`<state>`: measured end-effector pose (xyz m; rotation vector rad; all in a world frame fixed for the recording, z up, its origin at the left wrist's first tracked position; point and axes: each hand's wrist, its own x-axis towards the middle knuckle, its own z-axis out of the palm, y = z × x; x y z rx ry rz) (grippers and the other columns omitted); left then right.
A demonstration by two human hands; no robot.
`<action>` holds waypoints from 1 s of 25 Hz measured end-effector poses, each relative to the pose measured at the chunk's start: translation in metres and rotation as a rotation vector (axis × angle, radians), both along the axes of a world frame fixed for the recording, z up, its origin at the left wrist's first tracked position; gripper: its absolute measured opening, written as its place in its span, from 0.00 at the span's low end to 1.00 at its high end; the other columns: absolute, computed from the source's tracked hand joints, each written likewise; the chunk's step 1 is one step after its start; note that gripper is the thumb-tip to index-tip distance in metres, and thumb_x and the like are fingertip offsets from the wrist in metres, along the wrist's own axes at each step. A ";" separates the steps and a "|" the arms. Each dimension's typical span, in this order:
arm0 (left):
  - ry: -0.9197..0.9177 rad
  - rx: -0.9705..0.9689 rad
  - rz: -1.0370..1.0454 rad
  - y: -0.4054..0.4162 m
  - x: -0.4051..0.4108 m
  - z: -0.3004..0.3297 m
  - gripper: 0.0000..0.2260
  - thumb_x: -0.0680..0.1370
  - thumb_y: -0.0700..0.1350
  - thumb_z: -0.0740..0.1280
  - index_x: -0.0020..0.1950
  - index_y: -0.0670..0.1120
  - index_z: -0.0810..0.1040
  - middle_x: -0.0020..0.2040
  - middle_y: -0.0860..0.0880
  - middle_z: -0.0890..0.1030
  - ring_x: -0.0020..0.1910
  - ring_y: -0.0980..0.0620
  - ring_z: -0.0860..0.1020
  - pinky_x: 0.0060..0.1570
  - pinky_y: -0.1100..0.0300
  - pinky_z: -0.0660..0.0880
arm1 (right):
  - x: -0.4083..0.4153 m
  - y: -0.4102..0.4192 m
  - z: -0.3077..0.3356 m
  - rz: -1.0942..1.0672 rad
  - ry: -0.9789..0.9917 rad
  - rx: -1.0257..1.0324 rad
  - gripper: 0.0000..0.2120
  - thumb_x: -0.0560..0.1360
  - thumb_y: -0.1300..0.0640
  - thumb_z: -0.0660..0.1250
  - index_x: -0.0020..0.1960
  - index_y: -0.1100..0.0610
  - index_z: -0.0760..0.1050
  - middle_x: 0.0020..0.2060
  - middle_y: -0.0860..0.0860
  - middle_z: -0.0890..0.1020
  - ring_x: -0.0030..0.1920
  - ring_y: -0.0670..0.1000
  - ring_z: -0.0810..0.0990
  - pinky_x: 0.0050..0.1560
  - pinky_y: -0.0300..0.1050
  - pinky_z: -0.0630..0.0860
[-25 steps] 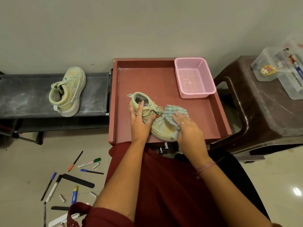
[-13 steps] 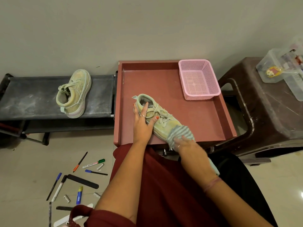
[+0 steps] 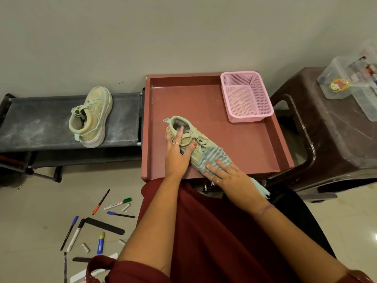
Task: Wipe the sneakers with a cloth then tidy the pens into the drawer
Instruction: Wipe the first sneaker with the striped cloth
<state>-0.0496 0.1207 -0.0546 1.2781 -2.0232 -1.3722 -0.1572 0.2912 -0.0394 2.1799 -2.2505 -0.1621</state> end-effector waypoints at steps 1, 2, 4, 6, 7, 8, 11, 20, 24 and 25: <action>0.003 0.002 -0.005 0.000 0.001 0.000 0.29 0.78 0.56 0.66 0.76 0.61 0.58 0.80 0.50 0.43 0.78 0.50 0.53 0.70 0.56 0.60 | -0.006 0.005 0.008 -0.011 -0.034 0.007 0.24 0.67 0.65 0.68 0.60 0.49 0.79 0.62 0.47 0.79 0.61 0.54 0.79 0.56 0.53 0.78; 0.002 0.003 -0.009 0.000 0.001 0.000 0.28 0.78 0.56 0.66 0.76 0.61 0.58 0.80 0.51 0.43 0.78 0.50 0.53 0.69 0.56 0.61 | -0.011 0.010 0.014 -0.044 -0.072 0.011 0.26 0.64 0.67 0.72 0.59 0.49 0.80 0.61 0.47 0.79 0.60 0.54 0.79 0.57 0.52 0.77; 0.003 0.001 -0.005 0.001 0.001 -0.001 0.28 0.78 0.56 0.66 0.76 0.61 0.58 0.80 0.51 0.43 0.78 0.50 0.53 0.69 0.57 0.61 | -0.020 0.014 0.032 -0.180 -0.125 0.054 0.29 0.61 0.70 0.74 0.59 0.50 0.80 0.60 0.46 0.80 0.60 0.54 0.79 0.57 0.50 0.77; 0.016 0.006 0.004 0.001 -0.001 -0.002 0.28 0.78 0.55 0.66 0.76 0.61 0.59 0.80 0.50 0.43 0.78 0.50 0.53 0.68 0.57 0.61 | -0.026 0.011 0.046 -0.280 -0.131 -0.094 0.34 0.53 0.74 0.77 0.56 0.53 0.82 0.56 0.48 0.82 0.56 0.55 0.82 0.53 0.48 0.79; 0.020 0.005 0.006 0.001 -0.002 -0.002 0.28 0.78 0.55 0.66 0.76 0.60 0.59 0.80 0.50 0.43 0.78 0.50 0.53 0.68 0.58 0.61 | -0.025 0.005 0.048 -0.319 -0.133 -0.203 0.33 0.54 0.74 0.75 0.56 0.54 0.82 0.56 0.50 0.83 0.56 0.57 0.81 0.54 0.50 0.78; 0.021 0.001 0.008 0.001 -0.002 -0.002 0.28 0.78 0.54 0.66 0.76 0.60 0.59 0.80 0.50 0.43 0.78 0.51 0.52 0.68 0.59 0.60 | -0.021 -0.002 0.046 -0.314 -0.118 -0.275 0.30 0.58 0.74 0.72 0.57 0.56 0.81 0.57 0.52 0.82 0.58 0.58 0.80 0.56 0.53 0.77; 0.015 -0.022 0.009 0.000 -0.002 -0.004 0.29 0.78 0.54 0.66 0.76 0.59 0.59 0.80 0.50 0.44 0.78 0.51 0.51 0.69 0.57 0.61 | 0.000 -0.016 0.022 -0.181 -0.034 -0.193 0.28 0.66 0.69 0.62 0.66 0.57 0.74 0.64 0.55 0.77 0.63 0.60 0.76 0.58 0.56 0.75; -0.006 -0.023 0.002 0.000 -0.001 -0.004 0.30 0.78 0.54 0.67 0.77 0.59 0.59 0.80 0.51 0.43 0.78 0.50 0.53 0.69 0.53 0.63 | -0.004 -0.011 0.048 -0.419 -0.114 0.043 0.20 0.64 0.63 0.76 0.55 0.55 0.81 0.57 0.50 0.82 0.61 0.58 0.78 0.56 0.52 0.77; -0.007 -0.024 0.017 -0.001 -0.002 -0.004 0.29 0.78 0.54 0.67 0.77 0.59 0.59 0.80 0.50 0.44 0.78 0.50 0.54 0.68 0.53 0.64 | -0.009 -0.025 0.036 -0.378 -0.081 -0.215 0.27 0.63 0.73 0.69 0.62 0.60 0.77 0.59 0.56 0.80 0.60 0.62 0.78 0.56 0.57 0.78; -0.010 -0.027 0.018 -0.001 -0.002 -0.004 0.29 0.78 0.54 0.67 0.77 0.59 0.59 0.80 0.50 0.44 0.78 0.50 0.54 0.68 0.53 0.64 | -0.004 -0.027 0.027 -0.271 -0.064 -0.125 0.30 0.65 0.73 0.64 0.67 0.61 0.72 0.65 0.57 0.76 0.65 0.62 0.74 0.59 0.58 0.76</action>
